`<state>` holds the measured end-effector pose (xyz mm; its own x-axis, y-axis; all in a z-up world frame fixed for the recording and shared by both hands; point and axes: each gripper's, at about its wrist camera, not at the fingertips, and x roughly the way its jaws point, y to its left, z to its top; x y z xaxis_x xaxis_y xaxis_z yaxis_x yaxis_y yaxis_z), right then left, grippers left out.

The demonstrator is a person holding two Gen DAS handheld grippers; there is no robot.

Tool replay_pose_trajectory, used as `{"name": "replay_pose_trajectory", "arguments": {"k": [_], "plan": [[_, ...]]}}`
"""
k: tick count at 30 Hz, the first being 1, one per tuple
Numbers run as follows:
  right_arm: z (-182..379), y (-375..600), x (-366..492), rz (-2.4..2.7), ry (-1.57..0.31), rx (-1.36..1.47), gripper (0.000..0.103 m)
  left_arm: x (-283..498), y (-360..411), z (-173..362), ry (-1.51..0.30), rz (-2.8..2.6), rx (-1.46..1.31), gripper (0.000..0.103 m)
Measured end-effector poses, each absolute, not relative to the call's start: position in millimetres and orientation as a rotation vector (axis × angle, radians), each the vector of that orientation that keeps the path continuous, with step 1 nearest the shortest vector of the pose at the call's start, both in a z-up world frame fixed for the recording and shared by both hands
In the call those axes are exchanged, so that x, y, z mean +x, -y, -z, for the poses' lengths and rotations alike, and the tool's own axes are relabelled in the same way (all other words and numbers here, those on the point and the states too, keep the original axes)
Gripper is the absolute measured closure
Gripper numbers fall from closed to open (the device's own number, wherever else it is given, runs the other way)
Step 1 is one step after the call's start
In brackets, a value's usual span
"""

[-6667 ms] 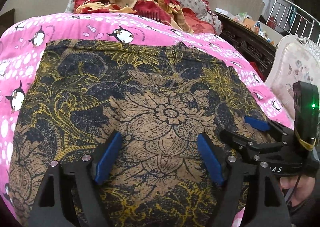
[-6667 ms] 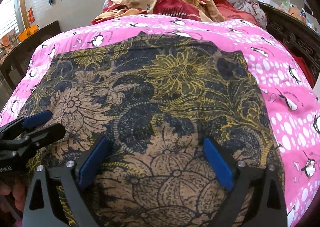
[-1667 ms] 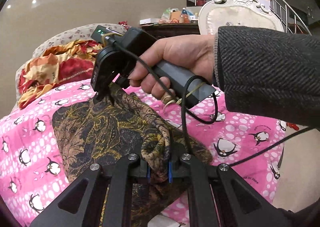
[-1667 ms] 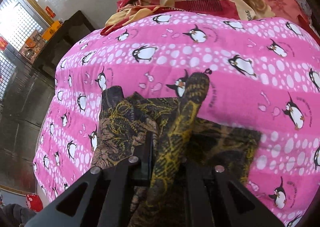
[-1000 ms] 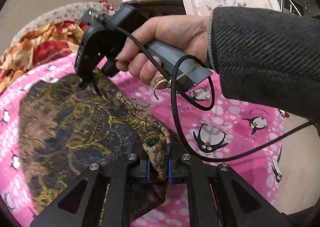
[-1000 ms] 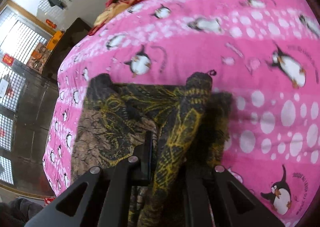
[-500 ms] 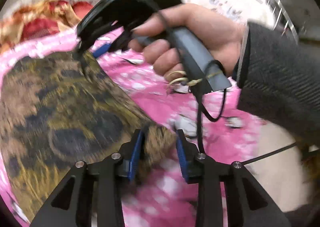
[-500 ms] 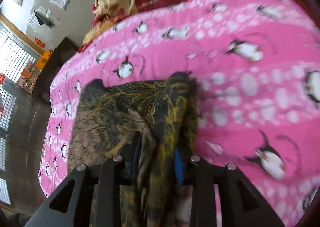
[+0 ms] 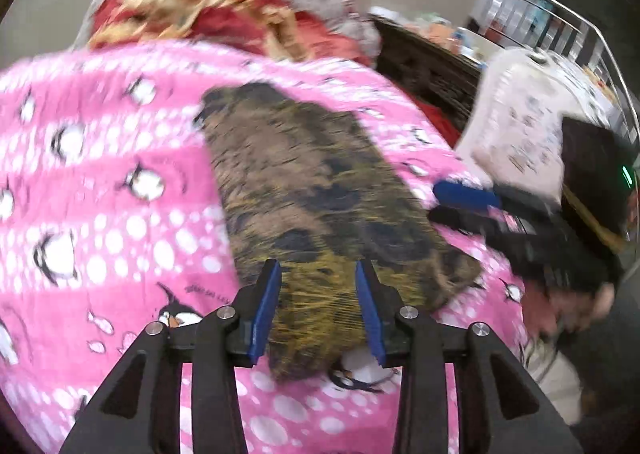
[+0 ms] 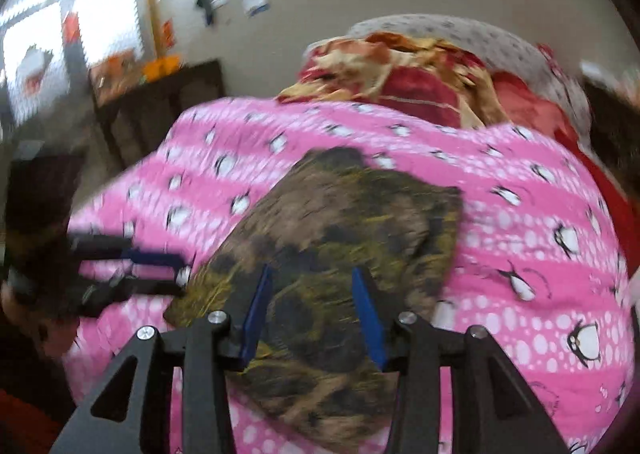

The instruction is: Fold small clothes

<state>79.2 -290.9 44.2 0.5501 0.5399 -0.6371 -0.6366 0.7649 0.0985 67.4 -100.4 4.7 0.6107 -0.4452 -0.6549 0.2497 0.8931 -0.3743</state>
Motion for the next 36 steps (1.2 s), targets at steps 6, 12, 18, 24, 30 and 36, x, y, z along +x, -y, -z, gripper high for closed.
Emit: {"name": "replay_pose_trajectory", "arguments": {"k": [6,12,18,24,30,36], "plan": [[24,297,92,-0.626,-0.904,-0.041,0.064,71,116,23,-0.874,0.371,-0.175,0.093],[24,304,87,-0.653,-0.876,-0.011,0.052,61,116,26,-0.841,0.356,-0.119,0.093],[27,277,78,-0.674,-0.853,-0.127,0.025,61,121,29,-0.811,0.353,-0.106,0.093],[30,265,72,-0.679,-0.847,-0.216,0.013,60,124,30,-0.789,0.344,-0.088,0.093],[29,268,73,-0.695,-0.845,-0.193,0.013,60,123,31,-0.787,0.349,-0.097,0.093],[29,267,74,-0.697,-0.845,-0.19,0.012,60,123,31,-0.787,0.35,-0.098,0.093]]}}
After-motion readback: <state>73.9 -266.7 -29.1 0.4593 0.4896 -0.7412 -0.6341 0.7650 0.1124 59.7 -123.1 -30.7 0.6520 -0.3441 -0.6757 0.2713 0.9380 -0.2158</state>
